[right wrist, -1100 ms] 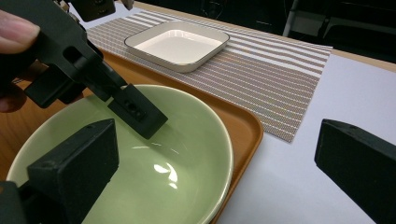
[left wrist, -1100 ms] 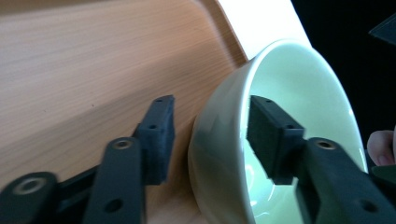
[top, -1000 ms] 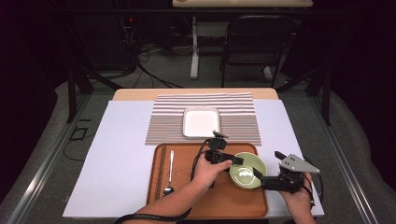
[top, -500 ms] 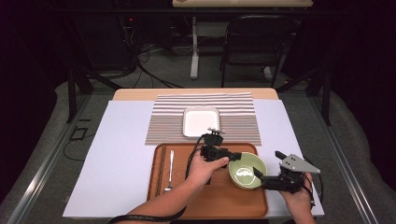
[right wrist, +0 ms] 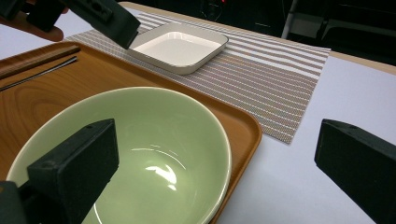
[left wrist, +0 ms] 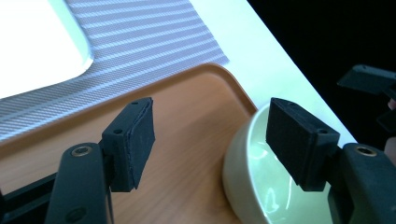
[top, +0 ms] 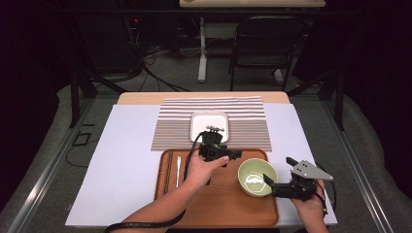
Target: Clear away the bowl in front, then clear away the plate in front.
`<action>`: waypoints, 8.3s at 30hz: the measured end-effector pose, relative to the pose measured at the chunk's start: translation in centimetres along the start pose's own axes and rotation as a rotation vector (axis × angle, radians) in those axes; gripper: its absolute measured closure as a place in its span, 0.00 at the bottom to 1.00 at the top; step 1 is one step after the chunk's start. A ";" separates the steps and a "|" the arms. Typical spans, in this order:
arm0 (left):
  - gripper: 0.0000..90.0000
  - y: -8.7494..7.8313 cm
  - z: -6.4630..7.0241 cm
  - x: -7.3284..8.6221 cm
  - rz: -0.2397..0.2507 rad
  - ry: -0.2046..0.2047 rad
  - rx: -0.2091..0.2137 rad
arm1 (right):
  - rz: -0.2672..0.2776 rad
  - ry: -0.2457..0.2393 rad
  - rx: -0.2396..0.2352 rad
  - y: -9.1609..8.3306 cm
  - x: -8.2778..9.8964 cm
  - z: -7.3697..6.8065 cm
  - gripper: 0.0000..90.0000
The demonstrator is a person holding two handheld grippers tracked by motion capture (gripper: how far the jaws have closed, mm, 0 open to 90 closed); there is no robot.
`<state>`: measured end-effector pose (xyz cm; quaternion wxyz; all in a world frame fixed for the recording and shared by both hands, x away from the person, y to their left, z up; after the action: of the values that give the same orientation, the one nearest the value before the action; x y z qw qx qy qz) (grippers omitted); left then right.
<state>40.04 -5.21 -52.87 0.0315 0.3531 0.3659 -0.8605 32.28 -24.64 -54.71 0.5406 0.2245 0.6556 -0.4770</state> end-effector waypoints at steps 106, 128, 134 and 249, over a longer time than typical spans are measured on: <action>0.33 -6.2 -19.2 -6.5 0.183 -0.223 -0.332 | -0.002 -0.008 -0.006 -0.1 0.1 -0.2 0.00; 0.51 -3.9 -19.3 -6.5 0.189 -0.238 -0.307 | -0.003 -0.015 -0.011 -0.1 0.1 -0.3 0.00; 0.61 -2.9 -19.4 -6.5 0.186 -0.258 -0.298 | -0.002 -0.014 -0.011 -0.1 0.1 -0.3 0.00; 0.99 -3.6 -15.7 -2.2 0.100 -0.492 -0.210 | 0.001 -0.017 -0.015 -0.2 0.1 -0.3 0.00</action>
<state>49.79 7.17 -56.87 0.1982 0.1458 0.4168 -0.8750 31.95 -24.46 -54.71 0.5481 0.2166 0.6544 -0.4738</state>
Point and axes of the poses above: each handheld gripper's, and its own axes: y roughly forward along the jaws, x roughly out of its underside, z roughly to its right, the point moved 7 cm from there along y, roughly forward along the jaws, and after that the axes turned 2 degrees about x, right-handed, at the moved point
